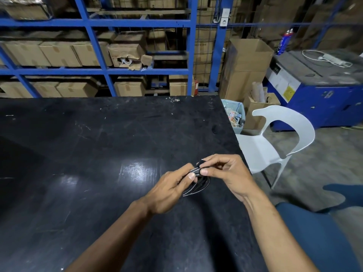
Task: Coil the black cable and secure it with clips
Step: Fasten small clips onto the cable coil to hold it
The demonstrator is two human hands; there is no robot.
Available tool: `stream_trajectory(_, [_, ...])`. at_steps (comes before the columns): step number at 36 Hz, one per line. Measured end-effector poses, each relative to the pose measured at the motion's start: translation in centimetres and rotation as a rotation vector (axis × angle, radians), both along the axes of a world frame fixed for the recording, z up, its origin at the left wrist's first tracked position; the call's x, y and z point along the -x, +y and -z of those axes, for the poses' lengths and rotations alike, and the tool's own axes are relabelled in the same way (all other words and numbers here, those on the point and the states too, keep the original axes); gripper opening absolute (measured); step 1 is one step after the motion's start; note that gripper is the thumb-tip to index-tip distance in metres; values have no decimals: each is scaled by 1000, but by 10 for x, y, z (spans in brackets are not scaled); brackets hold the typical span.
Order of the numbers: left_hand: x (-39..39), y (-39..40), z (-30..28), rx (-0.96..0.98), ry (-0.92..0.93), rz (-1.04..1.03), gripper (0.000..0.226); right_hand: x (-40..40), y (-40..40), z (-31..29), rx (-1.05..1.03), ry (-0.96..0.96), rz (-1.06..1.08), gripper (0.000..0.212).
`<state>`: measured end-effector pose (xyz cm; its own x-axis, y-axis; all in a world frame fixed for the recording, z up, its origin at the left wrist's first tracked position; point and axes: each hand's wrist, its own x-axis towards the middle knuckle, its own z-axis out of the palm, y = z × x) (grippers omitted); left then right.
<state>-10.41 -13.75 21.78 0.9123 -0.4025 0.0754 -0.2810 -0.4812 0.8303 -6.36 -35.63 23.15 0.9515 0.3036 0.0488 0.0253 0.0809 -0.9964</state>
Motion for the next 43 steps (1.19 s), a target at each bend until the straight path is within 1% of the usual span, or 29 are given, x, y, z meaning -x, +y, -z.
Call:
stream_trajectory(5, [-3, -1, 0, -76, 23, -21, 33, -6, 3, 1, 202, -194, 78, 17])
stream_trajectory(10, [-12, -1, -4, -174, 30, 2, 40, -8, 8, -4, 333, -258, 54, 15])
stream_trajectory(13, [-17, 0, 0, -89, 148, -29, 40, -11, 12, -5, 298, -250, 80, 14])
stream_trajectory(17, [-20, -3, 7, -22, 201, -75, 39, -14, 17, -3, 238, -196, 143, 16])
stream_trajectory(19, [-21, -5, 10, -3, 194, -100, 39, -13, 20, -2, 207, -154, 159, 19])
stream_trajectory(23, [-16, -10, 16, 17, 122, -159, 41, -14, 23, -3, 142, -87, 173, 23])
stream_trajectory(26, [-14, -13, 19, 46, 107, -194, 38, -16, 26, -3, 140, -55, 167, 24])
stream_trajectory(29, [-13, -14, 22, 23, 77, -209, 37, -17, 27, -1, 141, -32, 158, 24])
stream_trajectory(33, [-12, -11, 28, 6, 67, -205, 42, -19, 26, 0, 104, 26, 139, 37])
stream_trajectory(35, [-13, -11, 32, 54, 110, -203, 42, -21, 26, -1, 106, 53, 132, 39])
stream_trajectory(37, [-14, -12, 33, 193, 211, -222, 41, -24, 28, -2, 100, 78, 135, 39])
stream_trajectory(39, [-17, -13, 34, 339, 309, -254, 46, -28, 29, -3, 90, 99, 157, 37])
stream_trajectory(40, [-18, -13, 33, 379, 334, -267, 45, -30, 30, -4, 85, 109, 169, 35])
stream_trajectory(43, [-21, -12, 27, 425, 341, -271, 33, -35, 30, -3, 56, 142, 167, 33])
